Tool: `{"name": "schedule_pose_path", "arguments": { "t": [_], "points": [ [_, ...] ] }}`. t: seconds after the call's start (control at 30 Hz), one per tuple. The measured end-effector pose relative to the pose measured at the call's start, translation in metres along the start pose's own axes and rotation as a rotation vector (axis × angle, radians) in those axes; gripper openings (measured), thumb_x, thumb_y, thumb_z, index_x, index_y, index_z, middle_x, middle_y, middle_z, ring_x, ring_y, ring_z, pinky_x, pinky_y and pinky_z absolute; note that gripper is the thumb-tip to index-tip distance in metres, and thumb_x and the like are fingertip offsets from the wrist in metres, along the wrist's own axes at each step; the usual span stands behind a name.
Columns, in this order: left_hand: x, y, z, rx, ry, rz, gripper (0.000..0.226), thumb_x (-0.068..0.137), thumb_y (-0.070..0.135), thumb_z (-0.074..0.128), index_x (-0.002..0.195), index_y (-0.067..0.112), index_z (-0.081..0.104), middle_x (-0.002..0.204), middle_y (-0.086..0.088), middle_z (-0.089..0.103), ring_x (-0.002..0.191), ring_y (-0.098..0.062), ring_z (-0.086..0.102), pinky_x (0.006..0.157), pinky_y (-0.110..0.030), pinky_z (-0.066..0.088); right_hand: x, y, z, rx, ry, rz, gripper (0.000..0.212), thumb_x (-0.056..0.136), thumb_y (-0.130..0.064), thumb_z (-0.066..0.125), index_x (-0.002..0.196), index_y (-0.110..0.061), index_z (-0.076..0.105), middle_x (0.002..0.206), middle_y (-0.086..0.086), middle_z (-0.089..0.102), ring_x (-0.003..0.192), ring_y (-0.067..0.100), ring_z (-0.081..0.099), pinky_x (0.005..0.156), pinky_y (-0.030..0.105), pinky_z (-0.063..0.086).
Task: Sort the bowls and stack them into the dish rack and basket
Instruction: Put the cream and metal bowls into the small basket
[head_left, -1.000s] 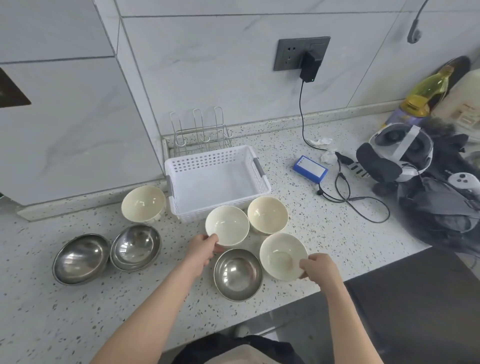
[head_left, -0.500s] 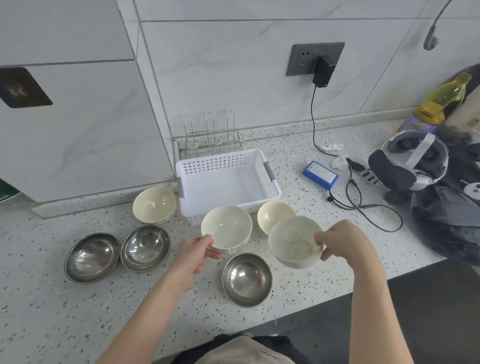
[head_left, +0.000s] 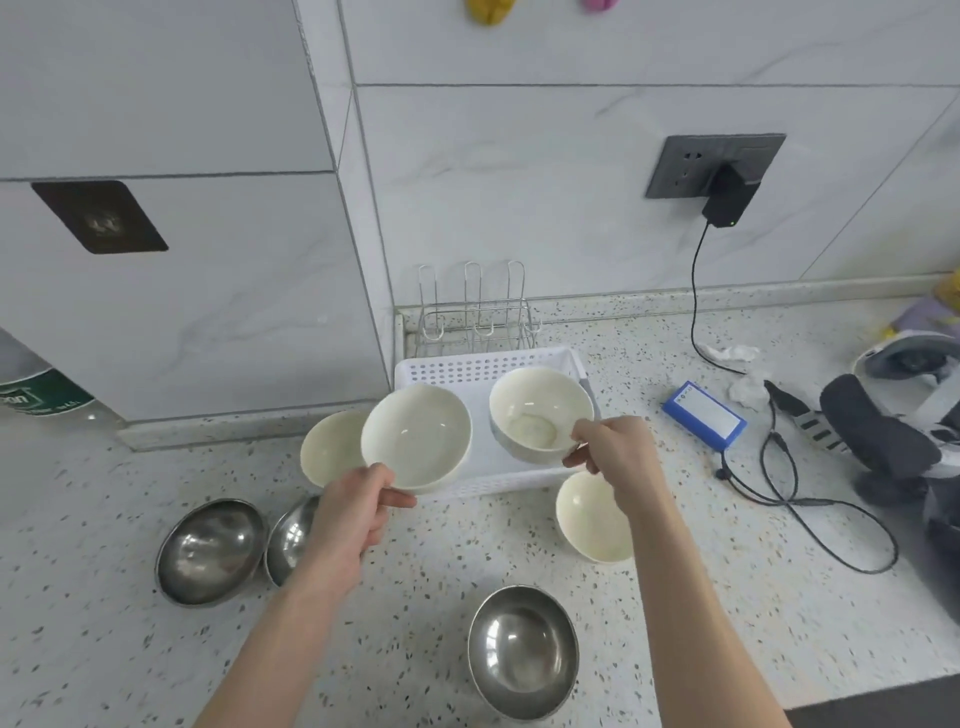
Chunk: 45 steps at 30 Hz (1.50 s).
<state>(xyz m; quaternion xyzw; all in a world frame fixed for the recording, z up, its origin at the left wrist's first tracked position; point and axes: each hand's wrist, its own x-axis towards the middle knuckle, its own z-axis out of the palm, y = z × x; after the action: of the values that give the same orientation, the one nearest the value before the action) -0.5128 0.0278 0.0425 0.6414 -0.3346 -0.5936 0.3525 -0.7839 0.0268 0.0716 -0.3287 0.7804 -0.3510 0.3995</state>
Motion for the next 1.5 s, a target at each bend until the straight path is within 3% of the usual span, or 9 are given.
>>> {"name": "schedule_pose_path", "arguments": {
  "t": [0.13, 0.43, 0.6, 0.83, 1.07, 1.2, 1.3, 1.4, 1.5],
  "points": [
    [0.012, 0.006, -0.002, -0.023, 0.041, -0.001, 0.018, 0.092, 0.009, 0.047, 0.1, 0.007, 0.062, 0.076, -0.014, 0.075, 0.041, -0.008, 0.023, 0.034, -0.018, 0.021, 0.035, -0.003, 0.04, -0.03, -0.018, -0.011, 0.027, 0.075, -0.013, 0.056, 0.05, -0.005, 0.062, 0.051, 0.003, 0.068, 0.05, 0.009, 0.048, 0.054, 0.024, 0.043],
    [0.02, 0.005, -0.004, -0.045, 0.096, -0.033, 0.017, 0.092, 0.006, 0.048, 0.098, 0.01, 0.063, 0.07, -0.011, 0.074, 0.043, -0.009, 0.024, 0.034, -0.017, 0.02, 0.075, -0.004, 0.1, -0.067, -0.136, 0.048, 0.019, 0.077, -0.012, 0.053, 0.062, -0.003, 0.059, 0.064, 0.013, 0.072, 0.056, 0.019, 0.054, 0.057, 0.028, 0.043],
    [0.023, 0.002, -0.009, -0.033, 0.11, -0.059, 0.019, 0.092, 0.007, 0.048, 0.1, 0.008, 0.064, 0.074, -0.013, 0.074, 0.042, -0.008, 0.025, 0.033, -0.017, 0.021, 0.082, 0.003, 0.118, -0.127, -0.171, 0.041, 0.023, 0.075, -0.009, 0.051, 0.074, 0.008, 0.067, 0.069, 0.014, 0.072, 0.06, 0.022, 0.058, 0.058, 0.028, 0.045],
    [0.025, -0.001, -0.017, -0.041, 0.098, -0.073, 0.021, 0.092, 0.007, 0.049, 0.105, 0.006, 0.066, 0.076, -0.014, 0.075, 0.041, -0.007, 0.025, 0.034, -0.017, 0.022, 0.083, 0.008, 0.135, -0.133, -0.164, 0.048, 0.016, 0.076, -0.007, 0.049, 0.061, -0.006, 0.048, 0.08, 0.023, 0.072, 0.056, 0.022, 0.043, 0.053, 0.028, 0.034],
    [0.025, 0.002, -0.018, -0.034, 0.082, -0.06, 0.021, 0.095, 0.007, 0.049, 0.108, 0.008, 0.066, 0.078, -0.016, 0.074, 0.042, -0.006, 0.025, 0.036, -0.016, 0.023, 0.084, 0.015, 0.143, -0.086, -0.189, 0.104, 0.018, 0.086, -0.016, 0.052, 0.073, -0.004, 0.057, 0.091, 0.019, 0.073, 0.059, 0.019, 0.048, 0.051, 0.026, 0.037],
    [0.029, 0.004, -0.013, 0.003, 0.086, -0.045, 0.02, 0.095, 0.009, 0.049, 0.104, 0.01, 0.067, 0.074, -0.012, 0.075, 0.04, -0.006, 0.026, 0.036, -0.016, 0.024, 0.084, 0.011, 0.138, -0.077, -0.285, 0.108, 0.034, 0.095, -0.033, 0.05, 0.083, -0.004, 0.063, 0.088, 0.009, 0.072, 0.056, 0.014, 0.051, 0.05, 0.024, 0.039],
    [0.036, 0.006, -0.007, 0.042, 0.078, -0.026, 0.019, 0.094, 0.01, 0.05, 0.102, 0.011, 0.067, 0.074, -0.012, 0.075, 0.039, -0.006, 0.028, 0.037, -0.017, 0.026, 0.08, 0.006, 0.126, -0.167, -0.296, 0.081, 0.041, 0.101, -0.043, 0.035, 0.085, -0.012, 0.057, 0.085, 0.002, 0.072, 0.062, 0.014, 0.055, 0.056, 0.027, 0.04],
    [0.048, 0.009, 0.002, 0.119, 0.053, 0.012, 0.019, 0.092, 0.013, 0.05, 0.101, 0.013, 0.067, 0.073, -0.01, 0.076, 0.036, -0.004, 0.03, 0.038, -0.018, 0.028, 0.074, 0.002, 0.111, -0.131, -0.16, -0.045, 0.034, 0.1, -0.044, 0.034, 0.088, -0.023, 0.058, 0.074, -0.005, 0.072, 0.074, 0.007, 0.058, 0.063, 0.028, 0.042],
    [0.062, 0.014, 0.013, 0.208, 0.029, 0.058, 0.016, 0.091, 0.016, 0.052, 0.096, 0.017, 0.067, 0.071, -0.004, 0.076, 0.036, 0.0, 0.037, 0.042, -0.021, 0.032, 0.063, -0.006, 0.098, 0.041, -0.259, -0.162, 0.027, 0.095, -0.049, 0.042, 0.09, -0.033, 0.063, 0.065, -0.004, 0.071, 0.064, -0.003, 0.058, 0.062, 0.024, 0.04]
  ]
}}
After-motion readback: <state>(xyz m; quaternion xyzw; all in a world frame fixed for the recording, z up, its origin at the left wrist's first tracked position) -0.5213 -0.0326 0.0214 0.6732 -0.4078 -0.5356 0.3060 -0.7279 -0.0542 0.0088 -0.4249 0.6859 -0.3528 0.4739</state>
